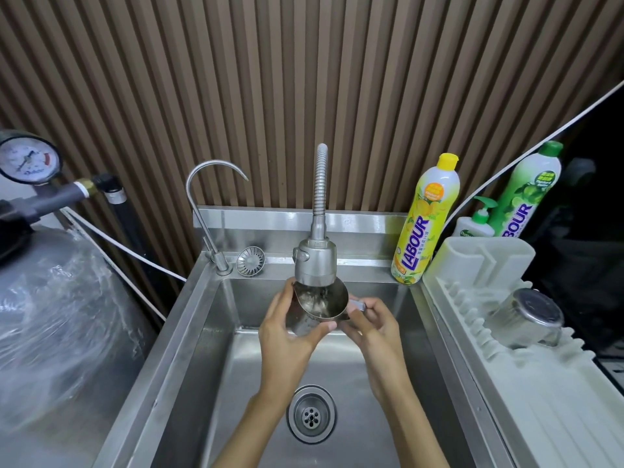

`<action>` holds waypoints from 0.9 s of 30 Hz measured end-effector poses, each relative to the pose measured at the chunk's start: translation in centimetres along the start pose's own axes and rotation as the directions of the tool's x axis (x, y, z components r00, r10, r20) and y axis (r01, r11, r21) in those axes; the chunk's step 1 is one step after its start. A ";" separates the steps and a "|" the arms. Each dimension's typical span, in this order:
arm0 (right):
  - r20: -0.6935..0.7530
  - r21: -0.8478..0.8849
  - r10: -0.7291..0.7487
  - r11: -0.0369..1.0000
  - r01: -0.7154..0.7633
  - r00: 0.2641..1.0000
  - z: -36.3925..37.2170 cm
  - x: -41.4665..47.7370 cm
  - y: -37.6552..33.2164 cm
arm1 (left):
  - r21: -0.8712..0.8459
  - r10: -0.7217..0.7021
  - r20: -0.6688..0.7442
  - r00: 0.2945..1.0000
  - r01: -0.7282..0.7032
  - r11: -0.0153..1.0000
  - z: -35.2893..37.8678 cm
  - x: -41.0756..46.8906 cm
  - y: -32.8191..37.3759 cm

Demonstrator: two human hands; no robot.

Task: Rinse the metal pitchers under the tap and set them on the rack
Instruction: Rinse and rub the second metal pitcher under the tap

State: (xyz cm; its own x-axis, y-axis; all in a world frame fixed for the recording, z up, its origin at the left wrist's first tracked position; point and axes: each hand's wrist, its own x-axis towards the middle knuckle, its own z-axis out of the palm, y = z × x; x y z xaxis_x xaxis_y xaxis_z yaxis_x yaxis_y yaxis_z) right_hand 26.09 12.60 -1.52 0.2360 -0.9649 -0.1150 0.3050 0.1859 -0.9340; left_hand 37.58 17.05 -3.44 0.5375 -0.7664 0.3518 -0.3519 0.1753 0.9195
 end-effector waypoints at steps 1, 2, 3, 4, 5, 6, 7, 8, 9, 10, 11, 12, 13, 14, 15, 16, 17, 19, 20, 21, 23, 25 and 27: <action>0.027 0.022 0.008 1.000 -0.008 1.000 0.0 0.0 -0.1 | 0.020 0.028 -0.002 1.000 -0.028 0.999 -0.2 0.0 0.1; 0.049 0.027 0.014 1.000 -0.016 0.999 0.0 0.0 -0.2 | 0.045 0.048 -0.002 0.999 -0.048 0.998 -0.5 0.0 0.3; 0.064 0.010 0.021 1.000 -0.022 0.998 -0.1 0.1 -0.3 | 0.069 0.052 -0.005 0.999 -0.052 0.996 -0.8 -0.1 0.3; 0.071 -0.027 0.028 0.999 -0.027 0.997 -0.1 0.2 -0.3 | 0.099 0.039 -0.014 0.999 -0.037 0.994 -1.1 -0.1 0.4; 0.072 -0.078 0.042 0.996 -0.037 0.997 -0.1 0.2 -0.4 | 0.135 0.016 -0.035 0.999 -0.011 0.991 -1.3 -0.1 0.5; 0.066 -0.131 0.061 0.990 -0.052 0.996 -0.2 0.2 -0.4 | 0.183 -0.011 -0.061 0.998 0.022 0.983 -1.4 -0.2 0.5; 0.055 -0.181 0.083 0.981 -0.072 0.995 -0.3 0.2 -0.4 | 0.231 -0.035 -0.076 0.996 0.052 0.972 -1.5 -0.3 0.6; 0.037 -0.229 0.107 0.969 -0.096 0.994 -0.4 0.3 -0.5 | 0.265 -0.070 -0.071 0.995 0.086 0.960 -1.4 -0.5 0.5; 0.012 -0.285 0.128 0.951 -0.120 0.992 -0.6 0.3 -0.7 | 0.277 -0.117 -0.054 0.992 0.127 0.952 -1.3 -0.7 0.5; -0.019 -0.358 0.133 0.924 -0.131 0.991 -0.8 0.3 -0.9 | 0.264 -0.173 -0.032 0.984 0.175 0.949 -1.2 -0.9 0.5; -0.051 -0.448 0.112 0.885 -0.123 0.992 -1.0 0.4 -1.1 | 0.234 -0.227 -0.008 0.974 0.222 0.946 -1.1 -1.1 0.3; -0.076 -0.541 0.067 0.835 -0.098 0.995 -1.1 0.4 -1.3 | 0.193 -0.275 0.023 0.961 0.266 0.944 -1.1 -1.3 0.2; -0.092 -0.630 0.007 0.774 -0.064 0.996 -1.2 0.4 -1.5 | 0.145 -0.313 0.059 0.948 0.302 0.942 -0.9 -1.4 0.0; -0.096 -0.711 -0.059 0.702 -0.027 0.994 -1.3 0.3 -1.7 | 0.088 -0.344 0.106 0.933 0.336 0.938 -0.8 -1.5 -0.2; -0.086 -0.772 -0.120 0.636 0.010 0.989 -1.2 0.2 -1.9 | 0.013 -0.366 0.150 0.919 0.368 0.930 -0.5 -1.5 -0.5; -0.064 -0.802 -0.171 0.595 0.051 0.983 -1.1 0.1 -1.9 | -0.056 -0.384 0.184 0.905 0.400 0.915 -0.2 -1.5 -0.8; -0.038 -0.803 -0.218 0.587 0.100 0.975 -0.9 0.0 -1.9 | -0.137 -0.384 0.210 0.899 0.416 0.899 0.2 -1.4 -1.0; 0.001 -0.728 -0.270 0.659 0.186 0.963 -0.7 0.0 -1.7 | -0.241 -0.349 0.228 0.909 0.400 0.884 0.9 -0.8 -1.3; 0.011 -0.664 -0.275 0.716 0.213 0.961 -0.7 0.1 -1.4 | -0.273 -0.327 0.225 0.918 0.381 0.883 1.0 -0.3 -1.4; 0.017 -0.578 -0.264 0.784 0.225 0.964 -0.8 0.3 -1.1 | -0.313 -0.302 0.217 0.928 0.359 0.879 1.1 0.2 -1.5; 0.052 -0.359 -0.198 0.911 0.203 0.979 -1.0 0.8 -0.3 | -0.351 -0.265 0.172 0.949 0.311 0.883 0.9 1.1 -1.7; 0.096 -0.149 -0.119 0.980 0.132 0.988 -1.0 1.3 1.0 | -0.289 -0.195 0.114 0.974 0.220 0.931 0.4 1.6 -1.6; 0.138 0.071 -0.030 0.997 0.021 0.990 -0.9 1.7 2.2 | -0.131 -0.080 0.084 0.993 0.090 0.987 -0.3 1.6 -1.2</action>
State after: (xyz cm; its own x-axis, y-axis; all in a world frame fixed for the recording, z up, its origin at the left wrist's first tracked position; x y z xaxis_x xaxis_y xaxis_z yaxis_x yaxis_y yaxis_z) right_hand 26.32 11.18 -4.08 0.3516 -0.9353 -0.0389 0.3750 0.1788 -0.9096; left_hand 39.07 15.82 -3.90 0.4978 -0.8270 0.2614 -0.1984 0.1848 0.9625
